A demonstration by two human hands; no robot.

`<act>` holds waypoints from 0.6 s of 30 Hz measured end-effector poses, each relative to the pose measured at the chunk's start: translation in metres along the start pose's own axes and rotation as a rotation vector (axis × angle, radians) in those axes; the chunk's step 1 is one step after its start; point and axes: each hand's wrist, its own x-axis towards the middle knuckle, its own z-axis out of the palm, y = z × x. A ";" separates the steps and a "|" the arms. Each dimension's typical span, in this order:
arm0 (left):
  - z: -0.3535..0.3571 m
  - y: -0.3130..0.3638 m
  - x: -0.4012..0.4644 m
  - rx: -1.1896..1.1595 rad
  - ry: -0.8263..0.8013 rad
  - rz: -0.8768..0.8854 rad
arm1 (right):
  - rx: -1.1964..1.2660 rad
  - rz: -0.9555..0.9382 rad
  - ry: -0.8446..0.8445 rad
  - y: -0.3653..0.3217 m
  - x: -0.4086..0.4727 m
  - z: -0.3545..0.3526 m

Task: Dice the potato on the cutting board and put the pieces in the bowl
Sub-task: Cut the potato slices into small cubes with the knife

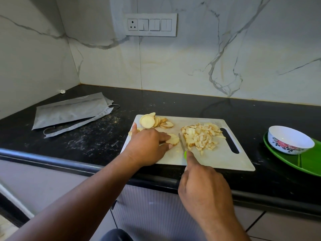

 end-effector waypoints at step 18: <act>0.008 -0.018 0.015 -0.084 0.075 0.090 | -0.004 0.001 0.000 -0.014 0.029 -0.020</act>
